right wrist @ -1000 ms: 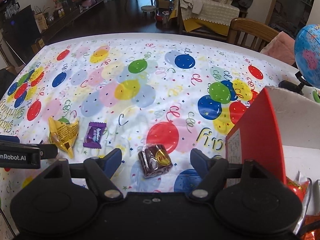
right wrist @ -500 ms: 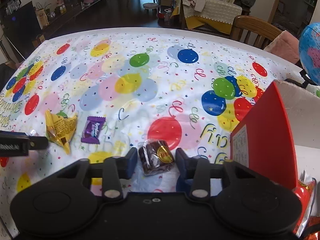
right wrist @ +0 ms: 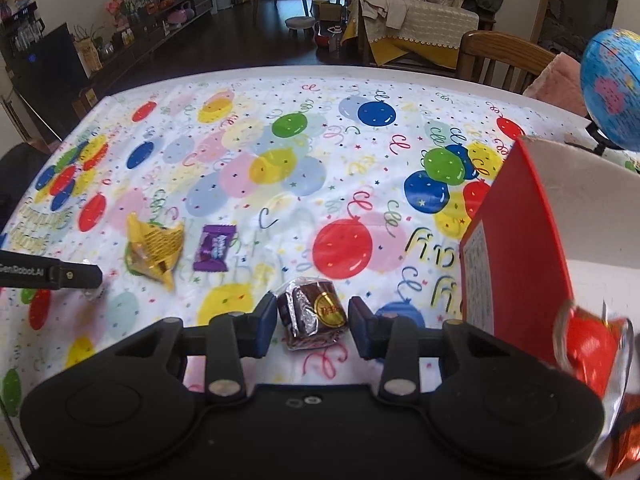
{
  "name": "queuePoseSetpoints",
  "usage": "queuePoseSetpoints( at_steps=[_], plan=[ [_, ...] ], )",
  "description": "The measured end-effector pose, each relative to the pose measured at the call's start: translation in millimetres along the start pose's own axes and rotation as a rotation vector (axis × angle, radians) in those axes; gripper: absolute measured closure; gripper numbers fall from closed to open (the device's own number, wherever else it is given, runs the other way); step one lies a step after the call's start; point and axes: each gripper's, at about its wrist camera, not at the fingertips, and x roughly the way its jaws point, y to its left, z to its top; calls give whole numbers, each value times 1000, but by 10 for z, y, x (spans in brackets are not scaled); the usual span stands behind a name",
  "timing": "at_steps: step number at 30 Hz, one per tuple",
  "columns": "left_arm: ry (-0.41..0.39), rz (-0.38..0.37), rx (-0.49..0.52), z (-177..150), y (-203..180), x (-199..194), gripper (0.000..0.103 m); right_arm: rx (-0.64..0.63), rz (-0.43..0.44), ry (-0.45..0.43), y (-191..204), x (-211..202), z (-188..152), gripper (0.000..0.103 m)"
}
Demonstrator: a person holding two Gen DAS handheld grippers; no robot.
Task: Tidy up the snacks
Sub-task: 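Grasp the brown chocolate with the right tool while the left tool grasps the clear packet, then carry the brown chocolate and clear packet over the red box with both tools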
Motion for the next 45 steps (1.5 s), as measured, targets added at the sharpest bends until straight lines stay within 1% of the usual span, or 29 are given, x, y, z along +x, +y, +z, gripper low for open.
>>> queuePoseSetpoints(
  at_steps=[4, 8, 13, 19, 26, 31, 35, 40, 45],
  plan=[
    [2, -19, 1, -96, 53, -129, 73, 23, 23, -9, 22, -172, -92, 66],
    [-13, -41, 15, -218, 66, -321, 73, 34, 44, -20, 70, -377, -208, 66],
    [-27, -64, 43, -363, 25, -535, 73, 47, 51, -29, 139, -624, -356, 66],
    [-50, -93, 85, -522, -36, -773, 73, 60, 34, -60, 199, -940, -490, 66],
    [-80, -140, 145, -676, -128, -1056, 73, 80, -14, -118, 239, -1356, -641, 66],
    [-117, -175, 203, -750, -292, -1298, 73, 92, -48, -161, 220, -1653, -723, 66],
    [-143, -181, 236, -761, -475, -1434, 73, 99, -60, -192, 146, -1830, -745, 66],
    [-169, -178, 262, -730, -755, -1522, 73, 108, -56, -209, -53, -1901, -698, 66],
    [-177, -168, 278, -707, -1138, -1499, 73, 109, -44, -211, -390, -1894, -660, 66]
  ],
)
